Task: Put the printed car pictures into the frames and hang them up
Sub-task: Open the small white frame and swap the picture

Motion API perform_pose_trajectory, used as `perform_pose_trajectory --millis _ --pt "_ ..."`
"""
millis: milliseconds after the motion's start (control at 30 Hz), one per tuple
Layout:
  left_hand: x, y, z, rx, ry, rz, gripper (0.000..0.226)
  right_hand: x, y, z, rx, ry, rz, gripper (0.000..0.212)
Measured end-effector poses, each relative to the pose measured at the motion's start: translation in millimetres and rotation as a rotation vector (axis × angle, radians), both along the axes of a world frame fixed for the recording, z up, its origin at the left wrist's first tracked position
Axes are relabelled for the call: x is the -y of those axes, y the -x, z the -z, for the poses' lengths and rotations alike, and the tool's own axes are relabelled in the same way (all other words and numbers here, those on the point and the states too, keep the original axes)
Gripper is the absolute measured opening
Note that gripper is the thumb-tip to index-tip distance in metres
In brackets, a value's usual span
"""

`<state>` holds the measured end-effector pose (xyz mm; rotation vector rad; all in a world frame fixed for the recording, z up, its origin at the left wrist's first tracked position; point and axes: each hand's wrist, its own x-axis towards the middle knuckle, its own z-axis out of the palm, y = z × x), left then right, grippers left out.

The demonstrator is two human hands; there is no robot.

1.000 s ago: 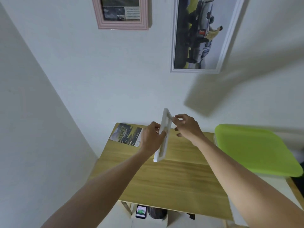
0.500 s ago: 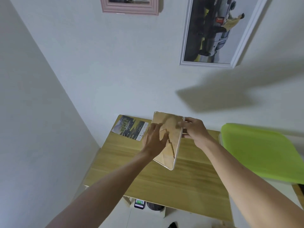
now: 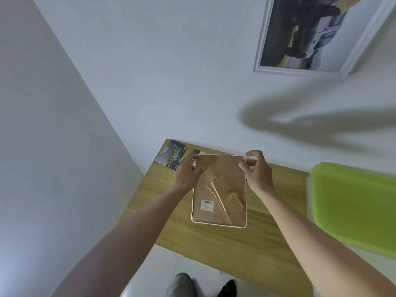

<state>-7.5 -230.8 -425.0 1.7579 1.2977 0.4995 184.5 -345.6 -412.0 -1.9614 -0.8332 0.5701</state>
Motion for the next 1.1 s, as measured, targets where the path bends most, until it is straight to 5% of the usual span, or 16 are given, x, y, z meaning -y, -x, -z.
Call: perform_pose_trajectory --millis 267,700,933,1033,1100 --pt "-14 7 11 -0.006 0.078 -0.006 0.032 -2 30 32 0.25 0.048 -0.05 0.033" --pt "-54 26 44 -0.086 0.202 0.045 0.027 -24 43 55 -0.221 0.294 0.14 0.014" --pt "-67 16 64 -0.088 0.288 0.034 0.028 -23 45 73 -0.481 0.278 0.294 0.028" --pt "-68 9 71 -0.127 0.302 0.034 0.028 -24 53 74 -0.472 0.326 0.325 0.055" --pt "-67 6 77 -0.152 0.319 0.031 0.026 -22 56 74 -0.424 0.367 0.314 0.054"
